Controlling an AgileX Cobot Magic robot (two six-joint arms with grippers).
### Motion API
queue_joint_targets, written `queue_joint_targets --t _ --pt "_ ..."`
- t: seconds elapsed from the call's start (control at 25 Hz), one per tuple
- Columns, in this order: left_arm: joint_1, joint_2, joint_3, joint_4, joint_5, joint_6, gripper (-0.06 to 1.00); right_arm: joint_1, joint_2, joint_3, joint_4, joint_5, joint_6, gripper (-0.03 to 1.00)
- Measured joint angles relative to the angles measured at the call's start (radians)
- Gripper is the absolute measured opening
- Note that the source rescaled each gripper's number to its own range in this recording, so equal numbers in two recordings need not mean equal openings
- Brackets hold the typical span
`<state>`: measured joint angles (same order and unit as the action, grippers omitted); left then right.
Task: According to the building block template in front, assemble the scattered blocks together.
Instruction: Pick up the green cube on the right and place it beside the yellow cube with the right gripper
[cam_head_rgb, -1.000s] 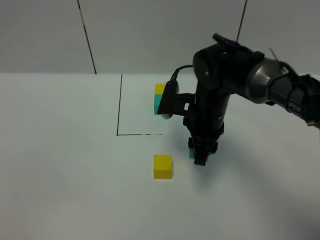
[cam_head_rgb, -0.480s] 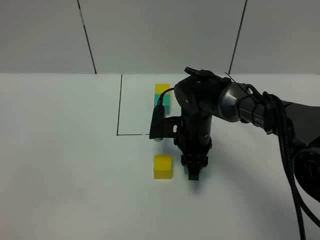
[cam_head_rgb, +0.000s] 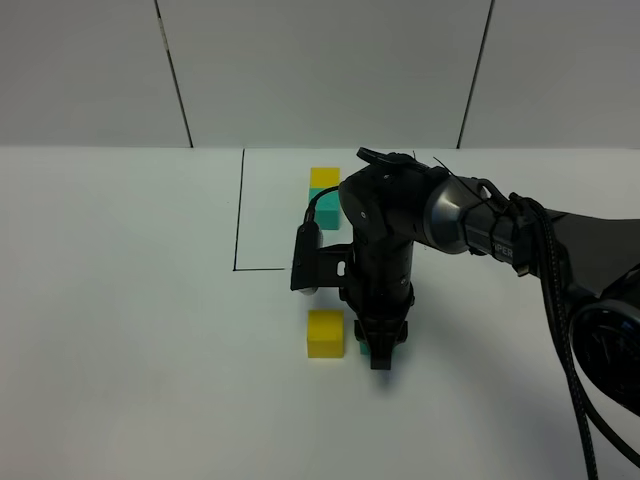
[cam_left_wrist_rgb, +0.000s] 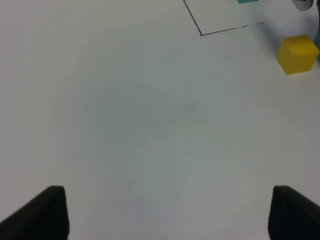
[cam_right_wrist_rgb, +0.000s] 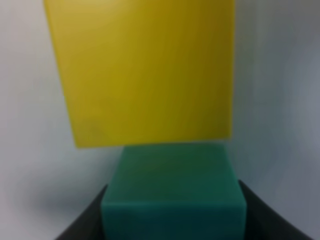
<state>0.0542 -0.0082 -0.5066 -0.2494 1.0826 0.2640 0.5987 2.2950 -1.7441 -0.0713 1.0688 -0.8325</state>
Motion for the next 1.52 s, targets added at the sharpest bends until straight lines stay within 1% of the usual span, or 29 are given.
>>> queue_joint_targets --t 0.12,0.36,0.68,1.0,1.52 --pt "0.0 0.0 0.0 0.0 0.0 0.001 0.79 0.002 0.011 -0.001 0.019 -0.005 0.0 0.02" --pt "0.0 0.0 0.0 0.0 0.0 0.001 0.79 0.002 0.017 -0.004 0.021 -0.003 -0.001 0.02" --pt "0.0 0.0 0.0 0.0 0.0 0.001 0.79 0.003 0.017 -0.004 0.033 -0.011 -0.049 0.02" --pt "0.0 0.0 0.0 0.0 0.0 0.001 0.79 0.013 0.017 -0.004 0.051 -0.041 -0.057 0.02" --pt "0.0 0.0 0.0 0.0 0.0 0.0 0.79 0.013 0.018 -0.004 0.058 -0.046 -0.077 0.02"
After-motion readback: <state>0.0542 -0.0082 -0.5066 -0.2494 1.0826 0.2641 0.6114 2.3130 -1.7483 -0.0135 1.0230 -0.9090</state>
